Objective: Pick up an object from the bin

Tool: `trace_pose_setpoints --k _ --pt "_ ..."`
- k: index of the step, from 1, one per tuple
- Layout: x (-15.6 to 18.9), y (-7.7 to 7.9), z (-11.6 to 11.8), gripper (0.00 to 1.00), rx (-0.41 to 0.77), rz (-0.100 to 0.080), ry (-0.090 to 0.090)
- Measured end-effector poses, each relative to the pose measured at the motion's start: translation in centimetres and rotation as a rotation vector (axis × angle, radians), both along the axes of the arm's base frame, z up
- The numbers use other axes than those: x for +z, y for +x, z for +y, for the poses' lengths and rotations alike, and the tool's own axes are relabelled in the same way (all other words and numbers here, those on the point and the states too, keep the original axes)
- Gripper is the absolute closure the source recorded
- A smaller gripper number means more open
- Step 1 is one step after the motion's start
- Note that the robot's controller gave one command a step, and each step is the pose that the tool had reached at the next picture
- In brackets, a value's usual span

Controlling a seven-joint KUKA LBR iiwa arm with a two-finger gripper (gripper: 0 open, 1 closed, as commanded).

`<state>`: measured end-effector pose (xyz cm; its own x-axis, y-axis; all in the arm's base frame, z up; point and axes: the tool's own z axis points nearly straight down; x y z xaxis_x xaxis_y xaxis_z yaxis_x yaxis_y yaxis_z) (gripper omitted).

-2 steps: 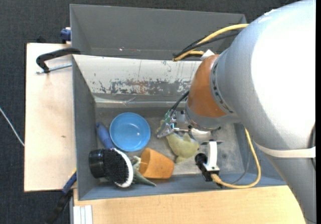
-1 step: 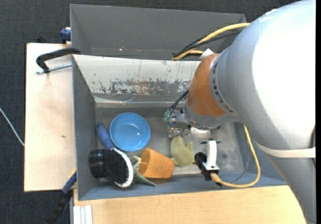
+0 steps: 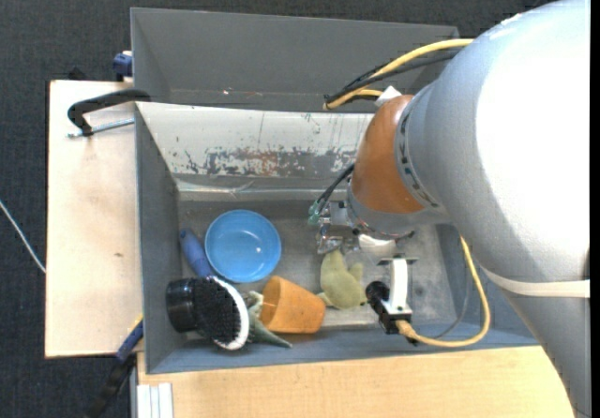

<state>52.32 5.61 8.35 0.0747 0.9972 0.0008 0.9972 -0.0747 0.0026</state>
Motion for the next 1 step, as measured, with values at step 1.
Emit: trace_pose_setpoints --k 1 --pt "1.77 0.08 0.05 1.00 0.002 -0.001 0.000"
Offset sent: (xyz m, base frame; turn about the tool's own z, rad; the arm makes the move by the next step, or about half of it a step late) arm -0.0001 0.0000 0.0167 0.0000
